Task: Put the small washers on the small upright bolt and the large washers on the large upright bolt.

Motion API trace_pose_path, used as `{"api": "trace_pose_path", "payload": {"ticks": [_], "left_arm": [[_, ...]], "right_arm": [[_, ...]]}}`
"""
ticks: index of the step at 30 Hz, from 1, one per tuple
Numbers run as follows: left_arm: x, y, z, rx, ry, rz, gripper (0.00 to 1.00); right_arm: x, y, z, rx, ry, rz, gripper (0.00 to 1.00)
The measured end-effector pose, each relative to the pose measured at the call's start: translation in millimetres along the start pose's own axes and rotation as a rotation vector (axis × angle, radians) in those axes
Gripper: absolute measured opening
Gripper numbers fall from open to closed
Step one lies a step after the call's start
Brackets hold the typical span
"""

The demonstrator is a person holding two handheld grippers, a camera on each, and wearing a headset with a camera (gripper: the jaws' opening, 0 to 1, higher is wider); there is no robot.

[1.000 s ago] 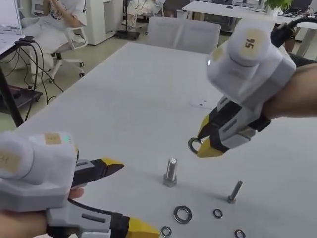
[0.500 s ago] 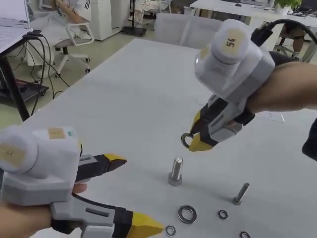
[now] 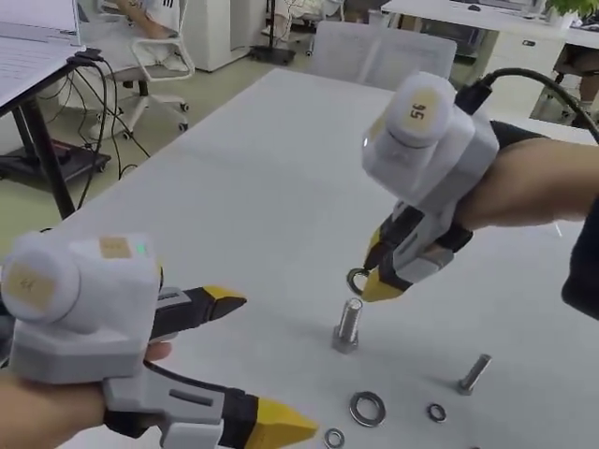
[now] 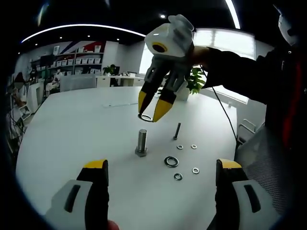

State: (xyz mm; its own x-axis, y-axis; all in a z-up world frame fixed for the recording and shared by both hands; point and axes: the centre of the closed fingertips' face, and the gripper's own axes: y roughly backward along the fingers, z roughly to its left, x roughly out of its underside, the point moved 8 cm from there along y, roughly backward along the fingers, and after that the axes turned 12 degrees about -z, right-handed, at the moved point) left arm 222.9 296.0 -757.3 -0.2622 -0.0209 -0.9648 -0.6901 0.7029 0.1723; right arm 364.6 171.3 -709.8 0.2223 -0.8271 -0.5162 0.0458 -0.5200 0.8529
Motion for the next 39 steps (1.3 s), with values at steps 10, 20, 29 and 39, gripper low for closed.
{"api": "trace_pose_path", "payload": {"ticks": [10, 20, 29, 39], "left_arm": [[1.4, -0.8, -0.5, -0.003, 0.003, 0.002, 0.93], [3.5, -0.1, -1.0, -0.008, 0.007, -0.001, 0.93], [4.5, 0.6, 0.9, -0.010, 0.011, -0.003, 0.93], [5.1, 1.2, 1.3, -0.009, 0.012, -0.001, 0.93]], "right_arm": [[5.2, -12.8, -0.3, -0.024, 0.003, 0.036, 0.23], [9.5, -20.0, -0.2, -0.034, 0.004, 0.064, 0.23], [11.1, -27.0, 2.0, -0.048, 0.003, 0.080, 0.23], [11.9, -37.5, 3.1, -0.058, 0.002, 0.100, 0.23]]}}
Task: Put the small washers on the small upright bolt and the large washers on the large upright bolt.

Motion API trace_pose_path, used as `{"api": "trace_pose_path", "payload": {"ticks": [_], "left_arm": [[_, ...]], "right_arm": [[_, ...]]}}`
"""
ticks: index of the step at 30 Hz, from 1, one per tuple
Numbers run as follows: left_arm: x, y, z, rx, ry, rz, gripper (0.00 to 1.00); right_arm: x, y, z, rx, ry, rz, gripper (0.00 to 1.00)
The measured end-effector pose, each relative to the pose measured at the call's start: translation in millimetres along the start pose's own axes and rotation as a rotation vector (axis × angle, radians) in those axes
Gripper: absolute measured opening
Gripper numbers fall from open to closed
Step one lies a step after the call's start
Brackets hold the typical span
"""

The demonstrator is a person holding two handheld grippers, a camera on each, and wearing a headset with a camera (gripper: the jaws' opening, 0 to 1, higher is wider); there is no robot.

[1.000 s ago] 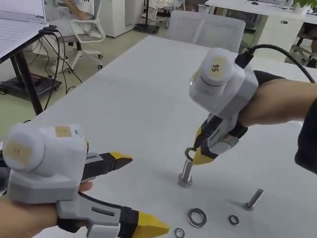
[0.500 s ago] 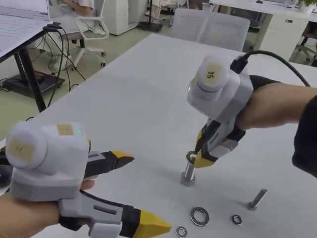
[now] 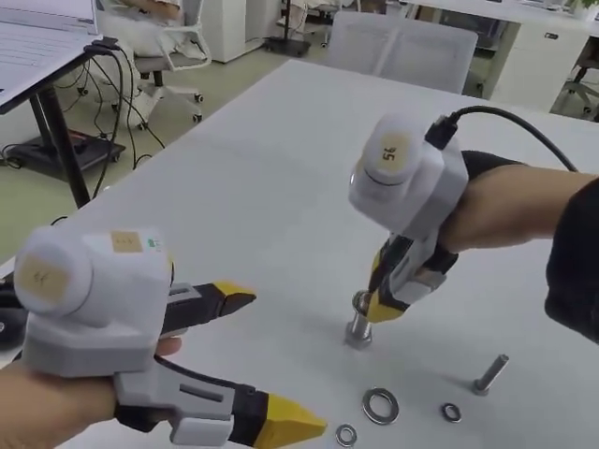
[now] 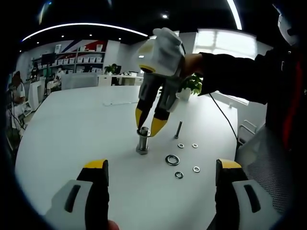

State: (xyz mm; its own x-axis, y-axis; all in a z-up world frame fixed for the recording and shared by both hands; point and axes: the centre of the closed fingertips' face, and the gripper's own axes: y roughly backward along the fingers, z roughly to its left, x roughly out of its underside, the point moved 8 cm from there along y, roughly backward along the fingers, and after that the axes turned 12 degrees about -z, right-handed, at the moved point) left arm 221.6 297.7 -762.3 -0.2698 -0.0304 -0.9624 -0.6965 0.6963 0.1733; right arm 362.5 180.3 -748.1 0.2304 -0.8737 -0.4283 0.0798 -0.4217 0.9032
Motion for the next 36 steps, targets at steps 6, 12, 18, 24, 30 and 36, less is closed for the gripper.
{"api": "trace_pose_path", "payload": {"ticks": [6, 12, 18, 24, 30, 36], "left_arm": [[0.1, 1.1, 0.0, -0.002, 0.001, -0.002, 0.93], [0.7, 1.3, 0.1, -0.004, 0.003, -0.001, 0.93], [1.3, 0.6, 0.3, -0.004, 0.005, -0.001, 0.93], [1.4, -0.8, -0.6, -0.001, 0.005, 0.003, 0.92], [1.8, -1.1, -1.0, -0.003, 0.007, 0.006, 0.92], [1.9, -1.5, -3.1, 0.000, 0.007, 0.011, 0.92]], "right_arm": [[2.9, -10.2, -5.6, -0.008, -0.004, 0.018, 0.23], [5.5, -17.8, -4.4, -0.012, -0.008, 0.027, 0.23], [10.2, -24.6, -5.2, -0.013, -0.015, 0.033, 0.23], [14.6, -30.9, -4.6, -0.013, -0.022, 0.029, 0.23], [18.0, -33.7, -3.3, -0.017, -0.025, 0.037, 0.23], [20.3, -35.1, -3.9, -0.014, -0.025, 0.029, 0.23]]}}
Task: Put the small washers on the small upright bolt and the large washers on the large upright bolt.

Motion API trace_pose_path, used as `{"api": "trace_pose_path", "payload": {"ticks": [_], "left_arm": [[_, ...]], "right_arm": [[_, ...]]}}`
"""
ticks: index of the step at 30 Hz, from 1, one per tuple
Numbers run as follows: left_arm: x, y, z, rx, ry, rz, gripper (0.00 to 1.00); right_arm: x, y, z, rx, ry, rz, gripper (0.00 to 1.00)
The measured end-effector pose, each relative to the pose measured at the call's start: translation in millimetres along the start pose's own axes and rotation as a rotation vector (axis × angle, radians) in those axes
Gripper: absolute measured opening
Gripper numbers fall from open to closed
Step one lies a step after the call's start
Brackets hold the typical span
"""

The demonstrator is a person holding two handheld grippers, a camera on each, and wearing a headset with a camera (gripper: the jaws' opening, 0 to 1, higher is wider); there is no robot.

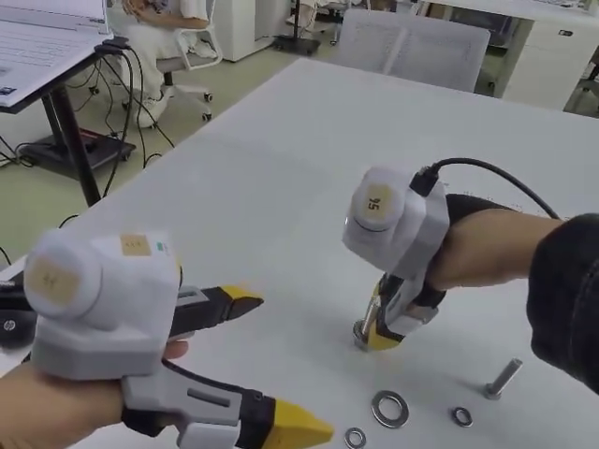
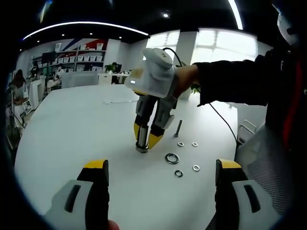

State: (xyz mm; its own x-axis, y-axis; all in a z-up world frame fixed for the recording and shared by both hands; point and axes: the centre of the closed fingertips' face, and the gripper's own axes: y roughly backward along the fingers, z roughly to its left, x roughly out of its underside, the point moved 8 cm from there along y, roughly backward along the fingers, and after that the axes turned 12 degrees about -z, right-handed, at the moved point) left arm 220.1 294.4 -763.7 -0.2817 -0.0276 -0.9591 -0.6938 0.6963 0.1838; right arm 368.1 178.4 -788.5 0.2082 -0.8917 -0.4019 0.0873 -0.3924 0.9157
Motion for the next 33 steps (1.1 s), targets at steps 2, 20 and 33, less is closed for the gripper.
{"api": "trace_pose_path", "payload": {"ticks": [2, 20, 33], "left_arm": [[-0.5, 0.2, -0.6, 0.000, 0.000, 0.000, 0.92], [-3.6, 1.3, -1.5, 0.000, -0.009, 0.001, 0.92], [-5.2, -1.0, -1.8, 0.008, -0.014, 0.001, 0.92]], "right_arm": [[0.6, -0.3, 0.0, 0.000, 0.001, -0.001, 0.23], [7.5, 11.0, -0.5, 0.014, -0.008, -0.022, 0.34], [21.7, 29.5, 4.1, 0.039, -0.045, -0.037, 0.38]]}}
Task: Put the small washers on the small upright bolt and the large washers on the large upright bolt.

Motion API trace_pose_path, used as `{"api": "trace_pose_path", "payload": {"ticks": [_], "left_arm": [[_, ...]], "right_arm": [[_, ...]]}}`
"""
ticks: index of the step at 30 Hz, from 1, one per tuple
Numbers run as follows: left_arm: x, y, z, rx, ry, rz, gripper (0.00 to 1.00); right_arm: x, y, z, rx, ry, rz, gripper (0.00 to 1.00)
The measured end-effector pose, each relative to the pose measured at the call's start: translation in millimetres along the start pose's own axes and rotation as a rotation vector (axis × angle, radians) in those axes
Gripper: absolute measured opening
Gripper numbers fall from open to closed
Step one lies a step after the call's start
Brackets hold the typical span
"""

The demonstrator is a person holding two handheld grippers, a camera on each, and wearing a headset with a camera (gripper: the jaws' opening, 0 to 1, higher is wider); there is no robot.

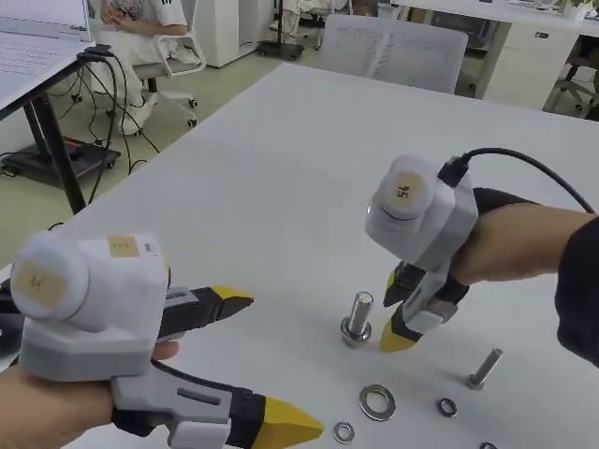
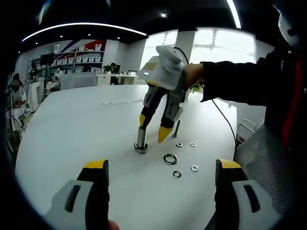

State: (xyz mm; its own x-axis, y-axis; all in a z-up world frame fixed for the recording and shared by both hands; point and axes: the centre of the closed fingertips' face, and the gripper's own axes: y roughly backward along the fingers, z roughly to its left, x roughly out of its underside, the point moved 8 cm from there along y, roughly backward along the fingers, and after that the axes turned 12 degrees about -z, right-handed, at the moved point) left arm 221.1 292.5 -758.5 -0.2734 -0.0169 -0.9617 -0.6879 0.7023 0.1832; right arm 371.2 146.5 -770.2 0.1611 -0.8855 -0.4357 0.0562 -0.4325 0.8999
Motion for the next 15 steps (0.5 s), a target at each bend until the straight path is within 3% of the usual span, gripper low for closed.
{"api": "trace_pose_path", "payload": {"ticks": [15], "left_arm": [[-0.4, -0.2, -1.1, 0.011, -0.012, 0.001, 0.92]], "right_arm": [[8.9, 9.2, 23.0, 0.009, -0.014, -0.017, 0.39]]}}
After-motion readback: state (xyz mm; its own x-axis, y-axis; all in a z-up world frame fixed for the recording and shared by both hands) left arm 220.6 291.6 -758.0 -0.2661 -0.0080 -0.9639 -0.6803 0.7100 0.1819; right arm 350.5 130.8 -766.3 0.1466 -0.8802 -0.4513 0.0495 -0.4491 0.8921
